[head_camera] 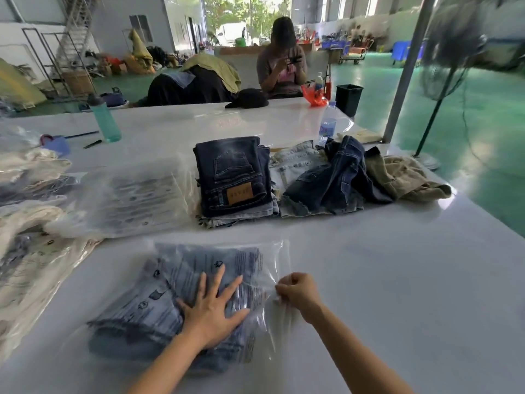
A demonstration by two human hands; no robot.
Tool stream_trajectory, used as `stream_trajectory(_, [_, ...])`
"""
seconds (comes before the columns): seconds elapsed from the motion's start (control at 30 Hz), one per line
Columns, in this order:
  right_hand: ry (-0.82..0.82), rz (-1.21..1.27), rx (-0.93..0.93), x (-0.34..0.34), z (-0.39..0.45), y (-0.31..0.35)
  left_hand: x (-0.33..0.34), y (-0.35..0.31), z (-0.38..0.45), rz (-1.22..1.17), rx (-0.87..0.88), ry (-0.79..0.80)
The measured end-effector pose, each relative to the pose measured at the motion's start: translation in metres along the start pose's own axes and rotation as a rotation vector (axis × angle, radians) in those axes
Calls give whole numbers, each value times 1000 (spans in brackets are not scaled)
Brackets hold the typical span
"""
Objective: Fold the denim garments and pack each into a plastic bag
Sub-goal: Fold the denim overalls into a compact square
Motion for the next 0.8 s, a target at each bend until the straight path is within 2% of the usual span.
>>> stream_trajectory(0.1, [119,-34,23,-14,2,-1,14,-18,-21,-30,-28,-17])
stream_trajectory(0.17, [173,47,45,-20,9,7,14,-35,-30,27,-82,-25])
stream_trajectory(0.23, [144,162,37,-22,25,18,-11,-53,-21,99,-83,-162])
stream_trajectory(0.3, [103,190,16,-16,38,30,-43,-73,0,90,21,-286])
stream_trajectory(0.4, [92,198,22,-7,50,34,-48,-92,42,148,196,-118])
stream_trajectory(0.47, [-9,203,24,-18,57,31,-36,-90,64,250,192,-30])
stream_trajectory(0.53, [-73,235,12,-31,62,29,-32,-86,82,265,159,-46])
stream_trajectory(0.63, [-85,261,-14,-39,70,34,-44,-99,107,121,188,-114])
stream_trajectory(0.73, [54,340,12,-34,74,45,-66,-111,132,-297,100,-112])
stream_trajectory(0.8, [135,345,50,-32,74,47,-75,-116,146,-446,86,-68])
Point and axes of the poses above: each hand's wrist, its own z-axis towards the middle knuckle, its own x-axis out of the palm, y = z × x, the point moved 6 cm from there along z, towards the middle knuckle, and after that the axes turned 3 degrees about -x, right-handed, at the moved point
